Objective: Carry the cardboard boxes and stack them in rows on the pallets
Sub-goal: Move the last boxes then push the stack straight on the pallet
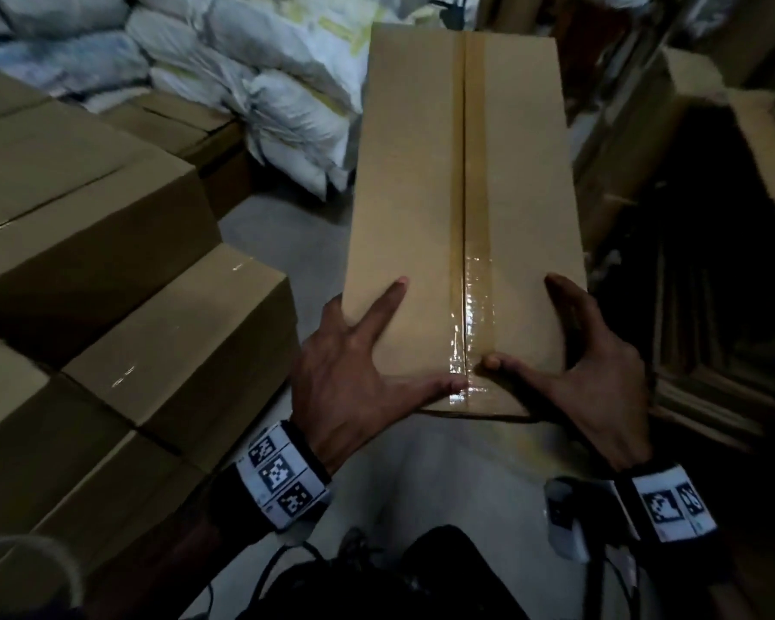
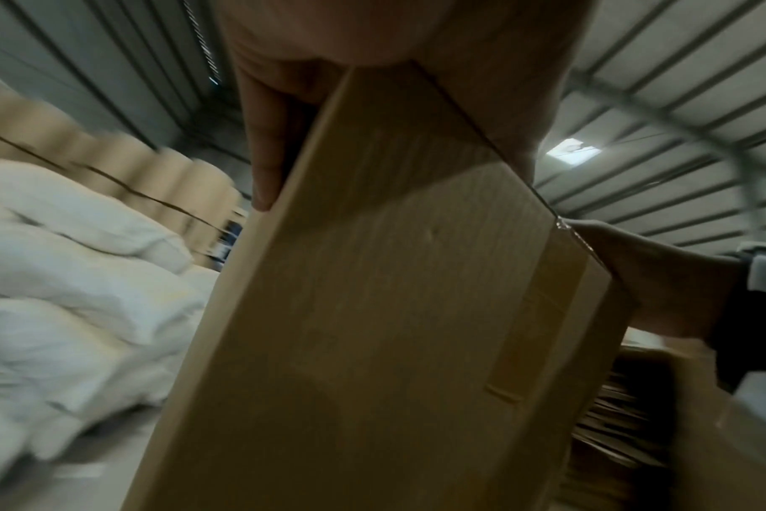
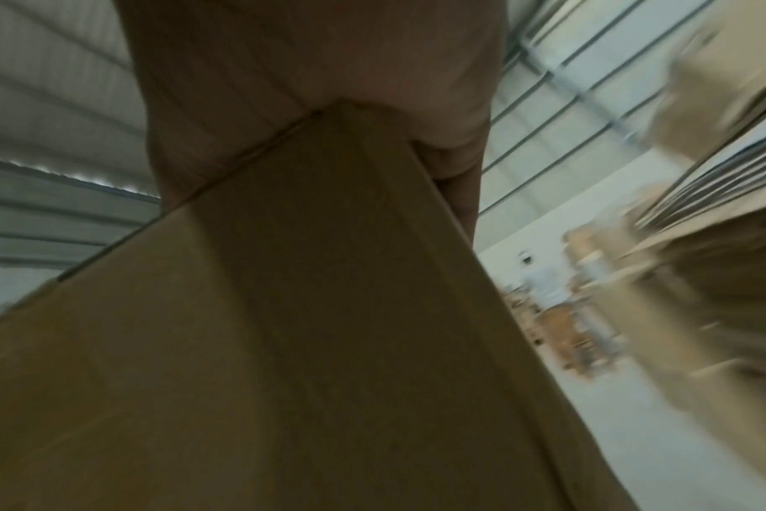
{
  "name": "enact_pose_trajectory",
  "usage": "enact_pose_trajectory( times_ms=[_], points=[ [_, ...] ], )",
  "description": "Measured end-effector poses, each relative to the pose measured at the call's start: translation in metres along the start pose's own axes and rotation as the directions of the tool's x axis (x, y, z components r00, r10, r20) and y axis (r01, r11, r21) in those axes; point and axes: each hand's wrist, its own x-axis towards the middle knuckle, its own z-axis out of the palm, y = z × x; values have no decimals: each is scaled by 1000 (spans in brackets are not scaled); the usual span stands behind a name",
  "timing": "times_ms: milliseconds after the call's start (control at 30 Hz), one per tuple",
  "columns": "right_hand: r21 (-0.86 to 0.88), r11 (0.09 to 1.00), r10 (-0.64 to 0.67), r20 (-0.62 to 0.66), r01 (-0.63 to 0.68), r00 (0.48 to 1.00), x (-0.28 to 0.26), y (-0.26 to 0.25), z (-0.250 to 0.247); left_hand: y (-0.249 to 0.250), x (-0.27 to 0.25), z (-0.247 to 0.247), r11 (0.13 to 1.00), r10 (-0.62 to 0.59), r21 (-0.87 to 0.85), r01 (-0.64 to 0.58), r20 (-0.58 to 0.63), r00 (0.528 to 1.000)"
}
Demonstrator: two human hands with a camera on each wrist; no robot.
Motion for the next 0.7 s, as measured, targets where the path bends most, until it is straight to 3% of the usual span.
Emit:
enact_pose_trajectory(
  times_ms=[200, 333, 533, 700],
  points=[
    [59, 991, -130, 122, 124, 984, 134, 6, 41, 1, 95, 7, 990, -131, 33, 134, -88, 987],
    [101, 966, -255, 200, 239, 946, 227, 17, 69, 9, 160, 18, 971, -218, 62, 232, -178, 959],
    [171, 914, -404, 342, 367, 848, 382, 23, 97, 40, 264, 41, 890, -393, 94, 446, -336, 856],
    [253, 824, -566, 411, 507, 715, 490, 14, 132, 58, 333, 56, 793, -524, 60, 607, -441, 729]
  ],
)
